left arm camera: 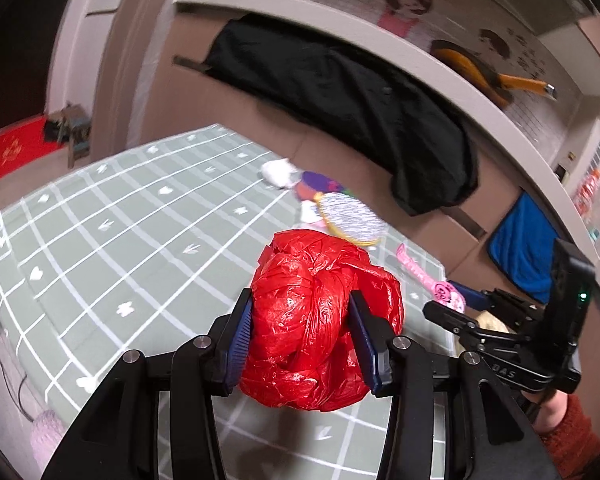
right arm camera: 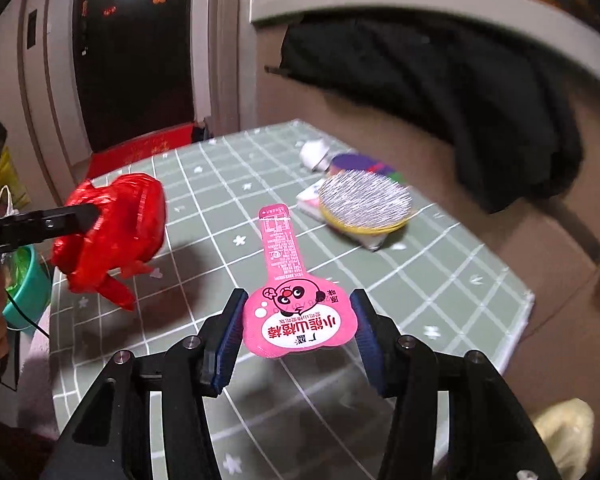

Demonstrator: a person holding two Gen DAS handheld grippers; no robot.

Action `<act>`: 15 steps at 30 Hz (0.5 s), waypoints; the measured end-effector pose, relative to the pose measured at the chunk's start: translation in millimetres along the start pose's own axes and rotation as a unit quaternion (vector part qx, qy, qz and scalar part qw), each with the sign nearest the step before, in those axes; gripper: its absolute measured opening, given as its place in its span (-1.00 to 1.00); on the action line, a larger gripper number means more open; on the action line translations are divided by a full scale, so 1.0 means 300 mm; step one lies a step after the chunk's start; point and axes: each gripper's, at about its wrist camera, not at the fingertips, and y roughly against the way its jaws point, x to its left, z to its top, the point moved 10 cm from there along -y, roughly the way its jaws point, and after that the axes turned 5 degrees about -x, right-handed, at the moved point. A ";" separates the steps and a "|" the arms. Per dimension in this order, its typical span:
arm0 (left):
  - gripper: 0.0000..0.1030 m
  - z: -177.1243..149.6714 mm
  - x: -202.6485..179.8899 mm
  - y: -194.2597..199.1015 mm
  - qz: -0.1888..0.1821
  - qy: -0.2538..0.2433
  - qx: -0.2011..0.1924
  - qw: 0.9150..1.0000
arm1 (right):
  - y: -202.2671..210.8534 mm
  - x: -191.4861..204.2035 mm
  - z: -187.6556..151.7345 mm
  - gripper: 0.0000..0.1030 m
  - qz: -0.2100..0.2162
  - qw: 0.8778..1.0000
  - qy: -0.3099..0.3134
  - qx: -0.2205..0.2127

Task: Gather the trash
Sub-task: 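Carry the red bag and pink packet up over the bin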

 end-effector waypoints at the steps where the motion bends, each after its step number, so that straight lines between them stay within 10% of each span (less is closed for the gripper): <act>1: -0.09 0.009 -0.021 0.001 -0.004 -0.006 -0.001 1.000 | 0.034 -0.018 0.003 -0.06 -0.006 1.000 -0.002 -0.007; 15: -0.09 0.141 -0.664 0.065 -0.116 -0.126 -0.058 0.983 | 0.589 -0.326 0.043 -0.06 -0.104 0.983 -0.069 -0.137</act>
